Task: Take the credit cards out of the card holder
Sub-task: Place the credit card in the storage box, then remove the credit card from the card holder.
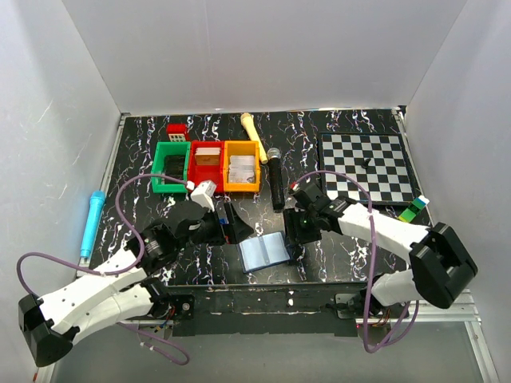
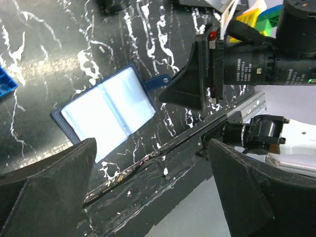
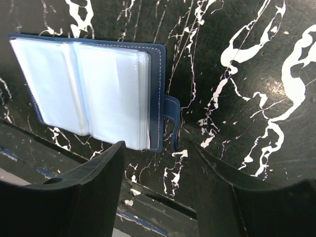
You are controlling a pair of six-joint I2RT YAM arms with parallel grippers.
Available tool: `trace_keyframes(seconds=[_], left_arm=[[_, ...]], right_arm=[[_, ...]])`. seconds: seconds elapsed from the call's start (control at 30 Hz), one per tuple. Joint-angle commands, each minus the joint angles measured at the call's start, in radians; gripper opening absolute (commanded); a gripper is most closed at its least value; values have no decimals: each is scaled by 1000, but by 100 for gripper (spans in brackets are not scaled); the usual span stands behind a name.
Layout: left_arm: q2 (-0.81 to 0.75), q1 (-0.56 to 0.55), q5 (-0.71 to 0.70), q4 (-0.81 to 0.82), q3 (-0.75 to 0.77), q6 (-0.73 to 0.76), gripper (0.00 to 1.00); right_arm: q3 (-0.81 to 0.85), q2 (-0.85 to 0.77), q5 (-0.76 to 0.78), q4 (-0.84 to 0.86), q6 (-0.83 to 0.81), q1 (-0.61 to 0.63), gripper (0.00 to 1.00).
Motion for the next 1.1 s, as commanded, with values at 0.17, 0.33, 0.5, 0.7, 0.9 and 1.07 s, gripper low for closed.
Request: trace_keyframes(seconds=[0.17,0.33,0.5,0.7,0.9,1.07], left_arm=[[-9,-12,-37,-59,-36,-72,93],[43,-16,-14,-45,-21,-43,91],[98,-30,1,-16,-10,-29,87],[159,-39,4,-1,16,-3,84],[264,-62,15,8,57,25,84],[345,-68,17,42,73,33,82]], right_arm=[[31,91,34,49,25,-8,53],[24,106,45,61,29,-17,45],[20,120,33,69,17,-40,37],[1,79,-7,61,2,-48,7],[-61,-62,-105,70,28,-39,1],[-106,-180,-173,83,25,-26,1]])
